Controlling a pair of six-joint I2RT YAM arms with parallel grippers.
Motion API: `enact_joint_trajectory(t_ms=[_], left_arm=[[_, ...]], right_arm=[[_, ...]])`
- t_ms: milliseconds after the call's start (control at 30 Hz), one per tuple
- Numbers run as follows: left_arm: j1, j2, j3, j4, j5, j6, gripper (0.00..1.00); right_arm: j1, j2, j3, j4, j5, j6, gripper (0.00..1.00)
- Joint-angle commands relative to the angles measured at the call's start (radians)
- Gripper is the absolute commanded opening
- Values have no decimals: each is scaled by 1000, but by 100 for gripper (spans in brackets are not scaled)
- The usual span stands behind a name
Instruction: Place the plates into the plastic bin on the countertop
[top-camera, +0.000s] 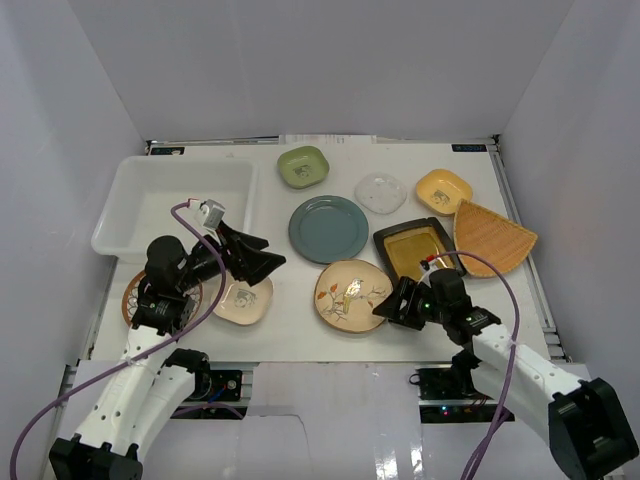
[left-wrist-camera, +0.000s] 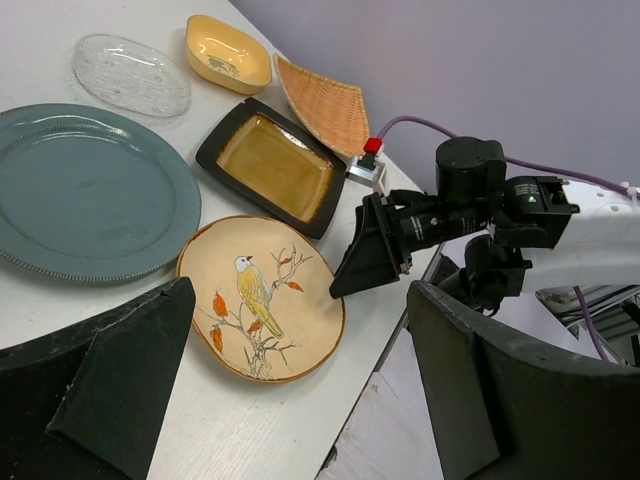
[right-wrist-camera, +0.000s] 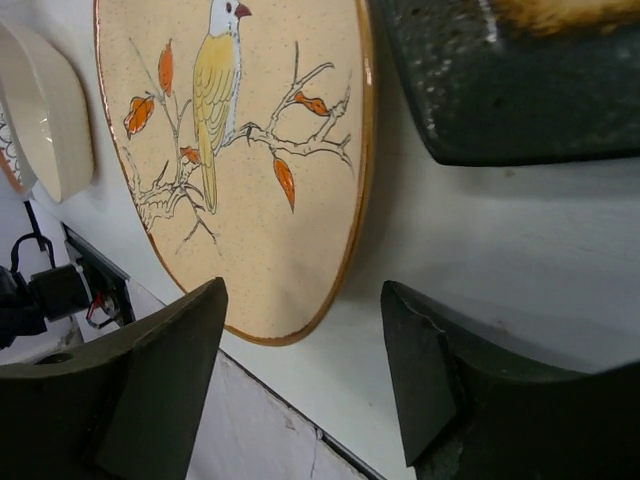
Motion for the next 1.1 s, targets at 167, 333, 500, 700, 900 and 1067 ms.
enact_joint_trajectory(t_ms=[167,333,500,700,900,1067], left_arm=[[-6,-6,48,-7,-23,18,98],[-6,-10,83,-7,-51,10,98],[-6,-22,141,10,-69,-10,98],[-19,-67,264,4,-178,-44,98],[-22,-105,364,-102,-343,-27,98],[-23,-144,356,-120,-410,-30,98]], right_arm=[[141,198,-29,335,159,143,41],[199,67,80,122,307,94,8],[225,-118,316,-148,363,-16,8],[224,89,651,-23,335,-167,8],[228,402,937,269,222,-182,8],[319,742,1215,335,191,-170,8]])
